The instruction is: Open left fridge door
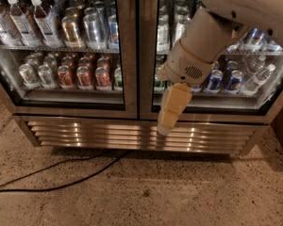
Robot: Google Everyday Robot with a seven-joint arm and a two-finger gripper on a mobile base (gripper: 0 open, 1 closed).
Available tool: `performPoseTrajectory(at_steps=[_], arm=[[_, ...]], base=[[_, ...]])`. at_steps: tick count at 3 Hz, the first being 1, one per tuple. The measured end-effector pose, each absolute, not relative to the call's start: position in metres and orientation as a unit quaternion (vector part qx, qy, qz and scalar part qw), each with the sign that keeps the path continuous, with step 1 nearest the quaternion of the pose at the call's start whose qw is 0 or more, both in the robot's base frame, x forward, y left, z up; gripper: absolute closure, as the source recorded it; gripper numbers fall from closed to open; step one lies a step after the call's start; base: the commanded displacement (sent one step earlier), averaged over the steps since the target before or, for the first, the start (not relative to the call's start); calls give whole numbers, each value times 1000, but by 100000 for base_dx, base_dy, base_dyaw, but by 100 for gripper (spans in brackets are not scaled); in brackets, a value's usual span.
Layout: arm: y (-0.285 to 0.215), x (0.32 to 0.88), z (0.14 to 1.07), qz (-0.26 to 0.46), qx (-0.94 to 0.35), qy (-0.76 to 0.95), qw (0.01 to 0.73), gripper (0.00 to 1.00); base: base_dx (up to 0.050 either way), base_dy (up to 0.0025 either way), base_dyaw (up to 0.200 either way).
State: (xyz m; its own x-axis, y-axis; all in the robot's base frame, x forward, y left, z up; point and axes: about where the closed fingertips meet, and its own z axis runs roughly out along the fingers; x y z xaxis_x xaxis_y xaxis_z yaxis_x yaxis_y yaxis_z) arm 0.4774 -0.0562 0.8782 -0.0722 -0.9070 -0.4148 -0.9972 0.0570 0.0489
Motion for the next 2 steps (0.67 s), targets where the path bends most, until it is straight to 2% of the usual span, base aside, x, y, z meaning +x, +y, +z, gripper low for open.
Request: performPoseTrajectory(at_steps=[1, 2], arm=[[-12, 493, 849, 289, -665, 655, 213, 0], [-2, 511, 833, 431, -585, 576, 374, 0]], base=[[0, 0, 0], [0, 0, 0]])
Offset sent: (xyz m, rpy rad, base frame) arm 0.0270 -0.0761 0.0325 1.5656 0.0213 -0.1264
